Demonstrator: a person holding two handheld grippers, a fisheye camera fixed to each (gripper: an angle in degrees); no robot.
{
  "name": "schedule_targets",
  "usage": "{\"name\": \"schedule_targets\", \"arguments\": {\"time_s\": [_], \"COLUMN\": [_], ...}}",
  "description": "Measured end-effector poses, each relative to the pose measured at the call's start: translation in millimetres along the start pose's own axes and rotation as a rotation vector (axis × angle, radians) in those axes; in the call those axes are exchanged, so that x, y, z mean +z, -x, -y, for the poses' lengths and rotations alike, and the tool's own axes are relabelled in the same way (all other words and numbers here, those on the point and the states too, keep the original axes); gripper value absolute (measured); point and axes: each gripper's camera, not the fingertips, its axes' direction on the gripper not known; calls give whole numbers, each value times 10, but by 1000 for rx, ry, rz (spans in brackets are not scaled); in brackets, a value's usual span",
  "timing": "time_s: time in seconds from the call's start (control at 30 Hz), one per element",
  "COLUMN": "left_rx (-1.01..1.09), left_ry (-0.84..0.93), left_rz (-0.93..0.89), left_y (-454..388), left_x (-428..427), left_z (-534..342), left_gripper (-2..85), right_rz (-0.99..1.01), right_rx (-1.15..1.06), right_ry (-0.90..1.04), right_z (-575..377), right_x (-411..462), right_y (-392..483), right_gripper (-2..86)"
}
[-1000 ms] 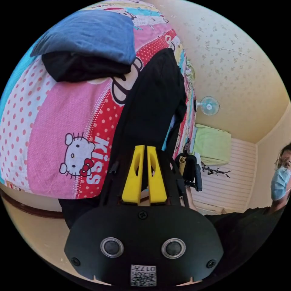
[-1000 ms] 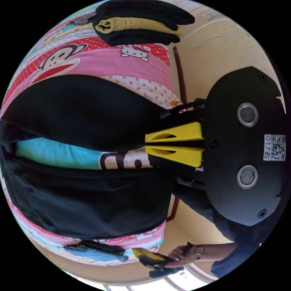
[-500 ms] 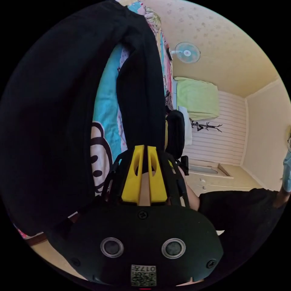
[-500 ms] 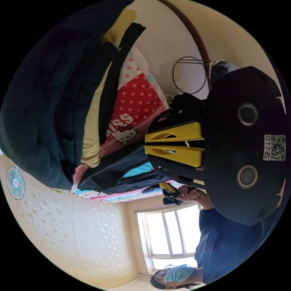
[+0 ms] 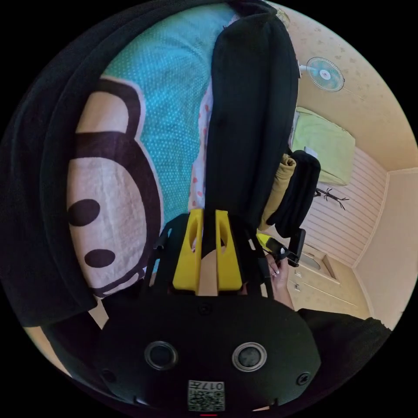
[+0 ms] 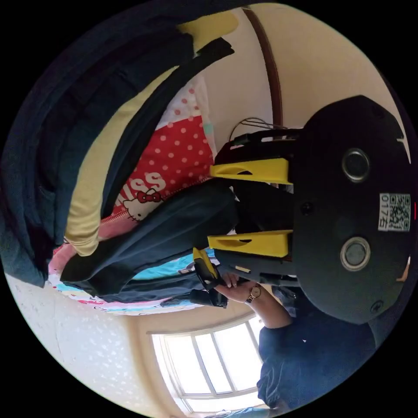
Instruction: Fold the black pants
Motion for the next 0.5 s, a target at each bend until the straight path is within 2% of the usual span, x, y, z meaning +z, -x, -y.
{"name": "schedule_targets", "arguments": {"time_s": [0.13,0.23,0.33,0.37,0.43,0.5], "left_rx": [-20,74,128,125,38,-26], "left_ry": [6,-15,2,11,29,-53], "left_rz": [-238,-190,-101,-105,-147,-193], "left_y": [30,-335,-497,-477,-242,-40], "left_x": [-107,-460,-611,-599,-594,-781], "left_z": [-215,-551,-937,-998,-1177,-1312], "left_gripper": [4,-2,-5,-5,-4,-2], "right_rz": [-57,8,157,232,260,273], "right_rx": [-66,-149,-102,-60,-16,-54], "right_ry": [6,-70,-171,-187,-208,-227], "right_z": [-123,-415,-761,-856,-960,-1006], "right_x": [-53,-312,-551,-567,-570,-639], "right_y": [133,258,120,25,-22,94], "right_gripper": [54,45,42,41,40,39]}}
